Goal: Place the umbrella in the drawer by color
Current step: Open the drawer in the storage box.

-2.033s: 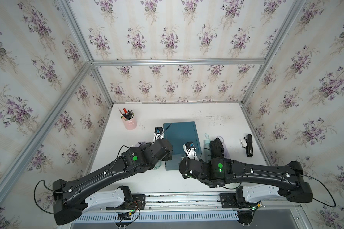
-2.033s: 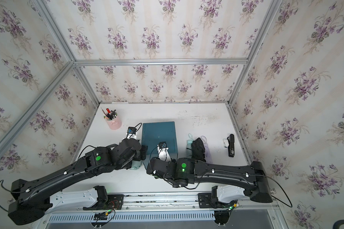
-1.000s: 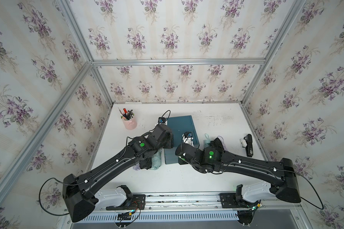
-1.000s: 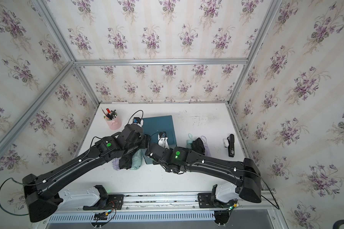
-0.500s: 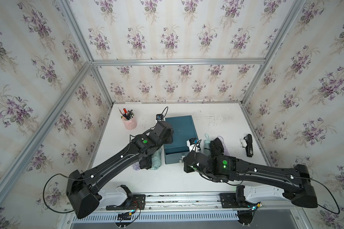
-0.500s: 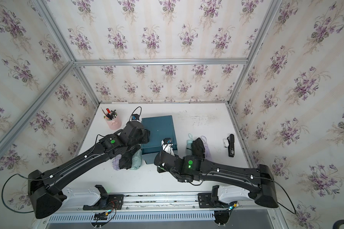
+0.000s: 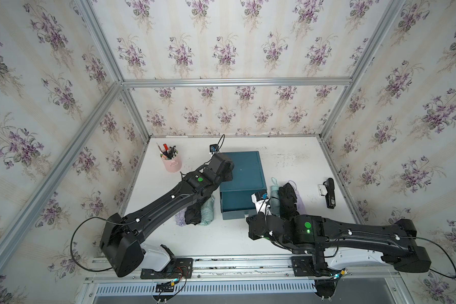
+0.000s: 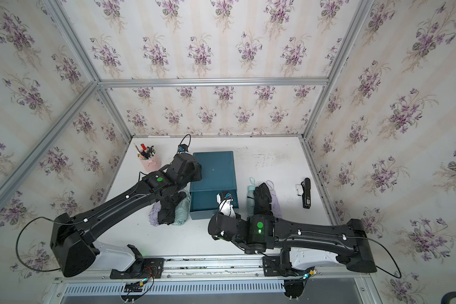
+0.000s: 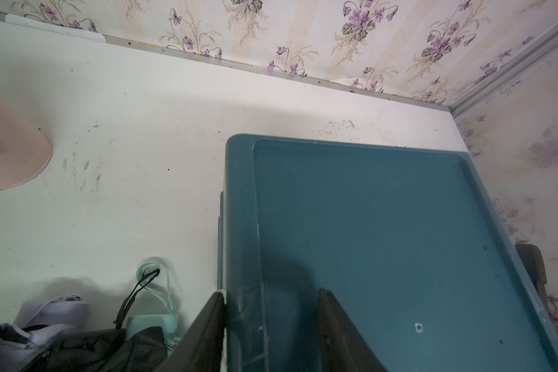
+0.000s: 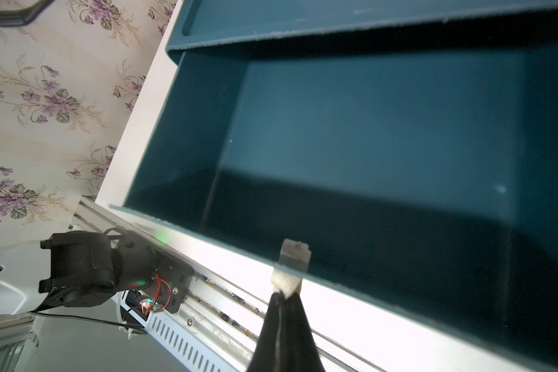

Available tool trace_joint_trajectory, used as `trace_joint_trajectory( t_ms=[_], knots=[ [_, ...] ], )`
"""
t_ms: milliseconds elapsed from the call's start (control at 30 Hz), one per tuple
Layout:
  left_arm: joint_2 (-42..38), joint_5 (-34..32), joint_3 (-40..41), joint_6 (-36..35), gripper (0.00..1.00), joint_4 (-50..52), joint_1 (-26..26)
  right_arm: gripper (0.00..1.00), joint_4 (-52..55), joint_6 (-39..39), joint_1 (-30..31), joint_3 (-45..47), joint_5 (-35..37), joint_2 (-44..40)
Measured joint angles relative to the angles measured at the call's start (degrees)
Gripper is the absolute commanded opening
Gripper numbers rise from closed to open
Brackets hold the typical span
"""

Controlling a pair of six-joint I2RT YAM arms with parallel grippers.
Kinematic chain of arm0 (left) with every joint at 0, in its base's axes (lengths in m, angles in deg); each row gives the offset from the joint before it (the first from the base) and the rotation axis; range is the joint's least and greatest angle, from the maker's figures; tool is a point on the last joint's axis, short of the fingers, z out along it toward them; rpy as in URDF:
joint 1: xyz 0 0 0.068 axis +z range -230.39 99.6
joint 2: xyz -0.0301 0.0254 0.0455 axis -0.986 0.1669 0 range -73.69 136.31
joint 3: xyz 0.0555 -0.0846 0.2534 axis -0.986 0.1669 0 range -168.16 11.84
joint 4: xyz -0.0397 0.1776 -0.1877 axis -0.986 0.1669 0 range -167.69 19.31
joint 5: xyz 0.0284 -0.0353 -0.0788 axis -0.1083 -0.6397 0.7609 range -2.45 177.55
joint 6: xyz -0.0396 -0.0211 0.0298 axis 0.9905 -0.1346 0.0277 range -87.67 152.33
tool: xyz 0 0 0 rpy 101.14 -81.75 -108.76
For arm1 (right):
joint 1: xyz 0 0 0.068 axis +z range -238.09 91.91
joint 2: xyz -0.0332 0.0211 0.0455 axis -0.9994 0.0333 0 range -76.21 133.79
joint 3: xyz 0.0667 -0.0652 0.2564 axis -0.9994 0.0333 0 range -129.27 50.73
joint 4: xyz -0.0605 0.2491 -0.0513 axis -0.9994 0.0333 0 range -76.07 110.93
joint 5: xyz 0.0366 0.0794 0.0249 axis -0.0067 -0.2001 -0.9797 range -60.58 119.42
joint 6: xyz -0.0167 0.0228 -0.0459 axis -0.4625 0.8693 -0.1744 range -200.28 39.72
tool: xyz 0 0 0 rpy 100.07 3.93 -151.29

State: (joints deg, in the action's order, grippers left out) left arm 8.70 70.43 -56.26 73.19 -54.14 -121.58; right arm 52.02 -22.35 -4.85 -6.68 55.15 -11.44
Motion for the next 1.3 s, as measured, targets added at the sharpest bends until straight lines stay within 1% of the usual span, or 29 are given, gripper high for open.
trace_joint_trajectory(
  t_ms=[300, 467, 633, 967, 1167, 1200, 1267, 1300],
  knots=[
    [1.1, -0.7, 0.7, 1.1, 0.44, -3.6, 1.0, 0.0, 0.8, 2.7, 3.5, 1.5, 1.7, -1.4],
    [1.1, -0.5, 1.4, 1.3, 0.43, -5.2, 1.6, 0.0, 0.8, 5.2, 7.3, 2.4, 3.4, -2.1],
    [1.2, -0.3, 2.4, 2.3, 0.42, -7.5, 1.9, 0.0, 2.5, 7.9, 11.1, 0.9, 5.1, -0.5],
    [3.1, -0.9, 2.2, 3.1, 0.41, -10.7, 2.1, 0.0, 4.6, 12.5, 12.4, 2.4, 6.7, -1.6],
    [3.7, -0.9, 2.1, 3.0, 0.43, -11.8, 2.2, 0.0, 4.5, 12.8, 12.6, 3.2, 6.9, -1.6],
    [3.7, -0.9, 2.1, 3.1, 0.44, -11.8, 2.2, 0.06, 4.5, 12.8, 12.6, 3.2, 7.0, -1.5],
    [3.7, -0.5, 2.1, 3.1, 0.49, -11.8, 2.3, 0.3, 4.6, 13.0, 12.7, 3.1, 7.0, -1.0],
    [3.7, -0.4, 2.0, 3.0, 0.51, -11.7, 2.3, 0.39, 4.8, 13.2, 12.7, 2.9, 7.0, -0.8]
  ],
)
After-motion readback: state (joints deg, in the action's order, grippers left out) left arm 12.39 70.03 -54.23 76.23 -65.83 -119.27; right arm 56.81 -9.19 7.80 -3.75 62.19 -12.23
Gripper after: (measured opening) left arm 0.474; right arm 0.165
